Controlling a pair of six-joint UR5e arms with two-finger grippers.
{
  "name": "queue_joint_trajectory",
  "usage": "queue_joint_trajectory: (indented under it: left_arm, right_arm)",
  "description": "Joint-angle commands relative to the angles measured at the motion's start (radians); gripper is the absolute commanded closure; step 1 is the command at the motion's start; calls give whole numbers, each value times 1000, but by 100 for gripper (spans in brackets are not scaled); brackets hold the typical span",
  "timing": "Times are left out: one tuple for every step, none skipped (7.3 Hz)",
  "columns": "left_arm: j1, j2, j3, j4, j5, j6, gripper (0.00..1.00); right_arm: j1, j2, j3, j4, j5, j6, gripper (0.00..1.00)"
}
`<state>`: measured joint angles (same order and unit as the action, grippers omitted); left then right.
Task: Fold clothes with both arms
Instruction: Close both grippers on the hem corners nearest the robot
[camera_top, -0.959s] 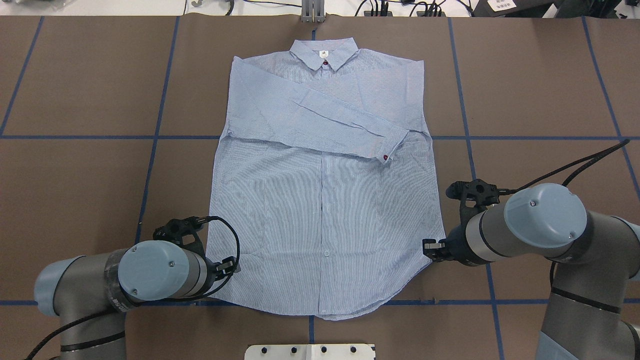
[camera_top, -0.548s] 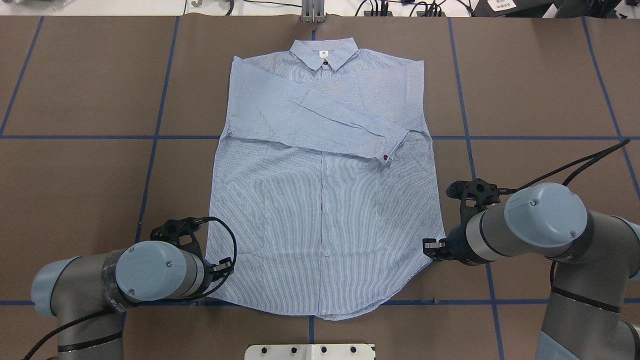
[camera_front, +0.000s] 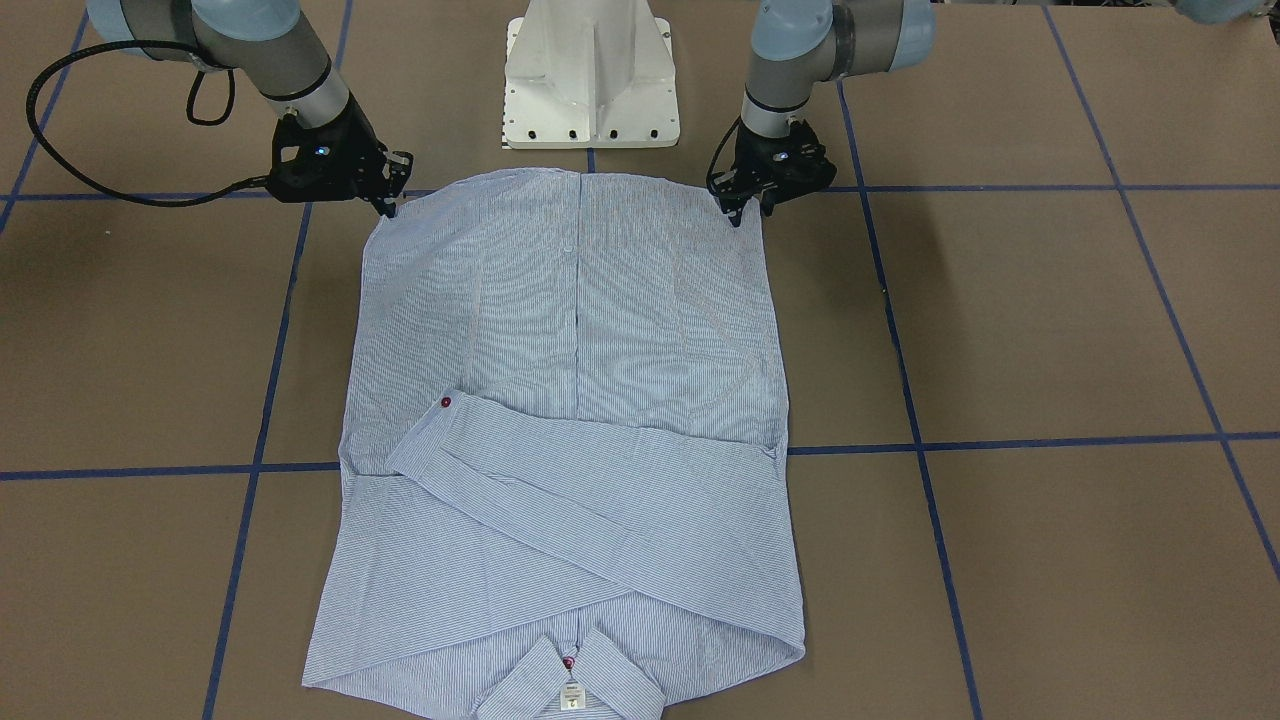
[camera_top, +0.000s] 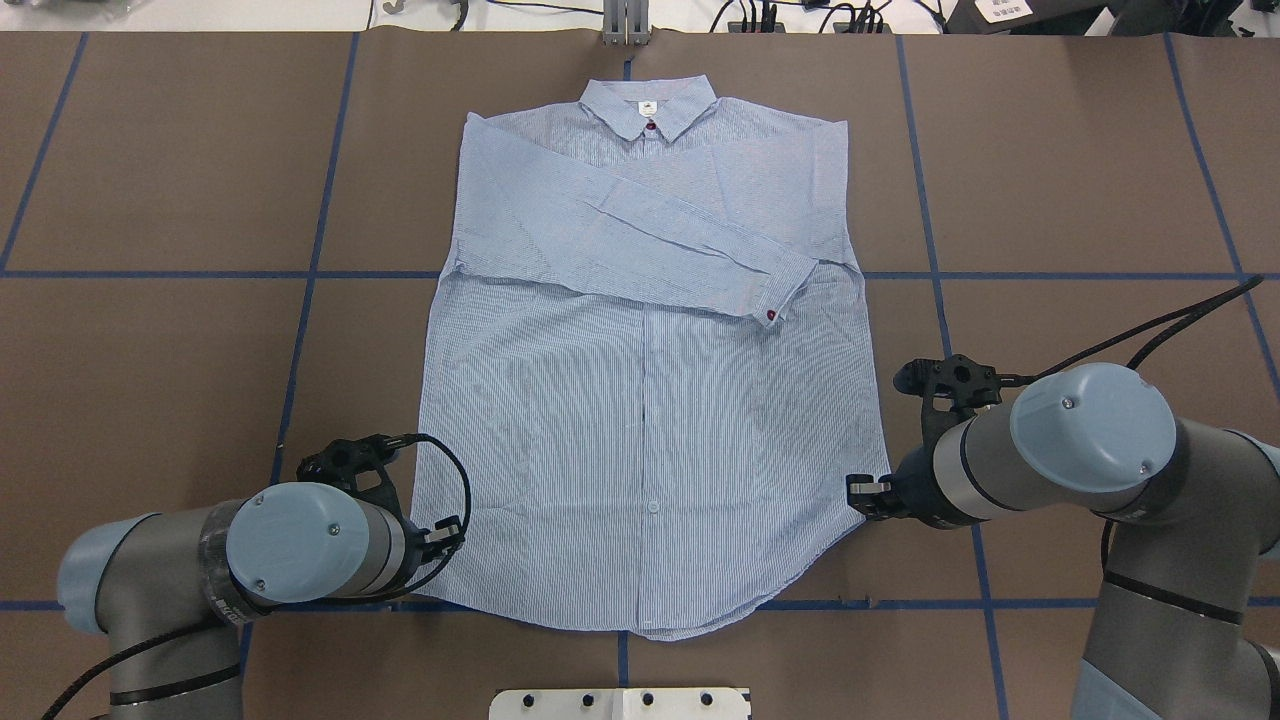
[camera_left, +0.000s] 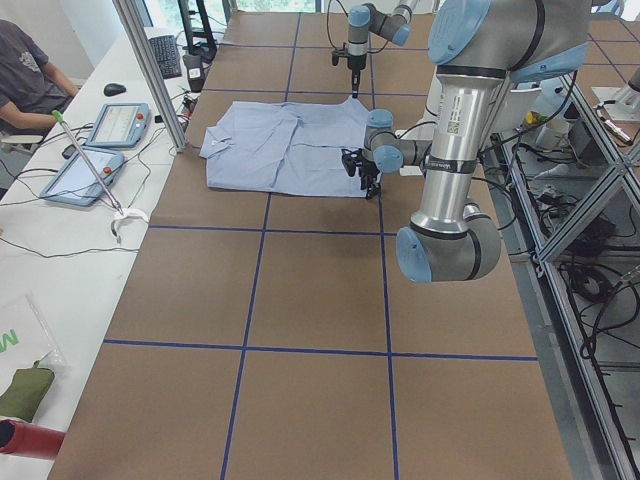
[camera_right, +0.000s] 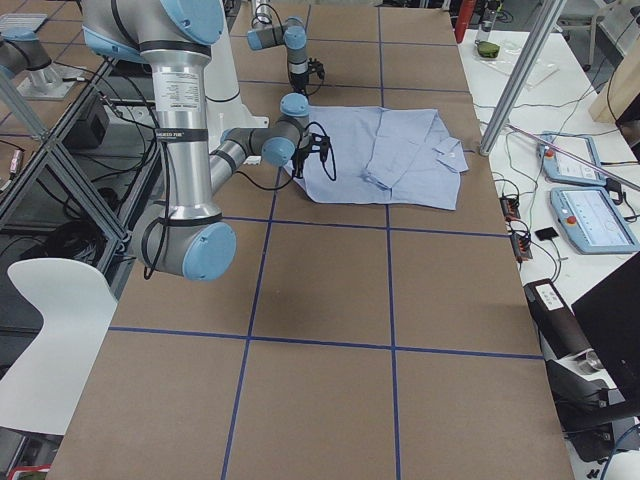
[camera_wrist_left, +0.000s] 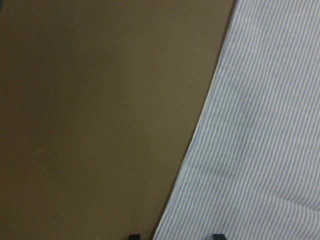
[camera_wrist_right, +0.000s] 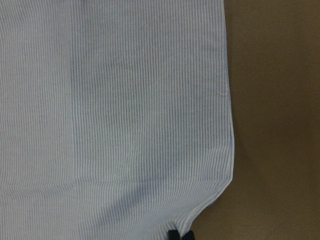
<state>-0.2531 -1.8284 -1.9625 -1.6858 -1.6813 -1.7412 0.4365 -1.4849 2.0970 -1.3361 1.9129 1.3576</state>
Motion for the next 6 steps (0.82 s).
queue_joint_trajectory:
  left_arm:
    - [0,1,-3,0,0,0,47]
    - [2,1,-3,6,0,0,47]
    - [8,0,-3,26,0,0,47]
    - [8,-2,-4,28,0,0,51]
    - [8,0,-4,28,-2,0,55]
    - [8,-2,-4,28,-2,0,59]
  right_arm:
    - [1,0,0,0,2,0,100]
    - [1,0,0,0,0,0,100]
    - [1,0,0,0,2,0,100]
    - [2,0,2,0,2,0,100]
    - [2,0,0,0,3,0,100]
    - [5,0,2,0,5,0,100]
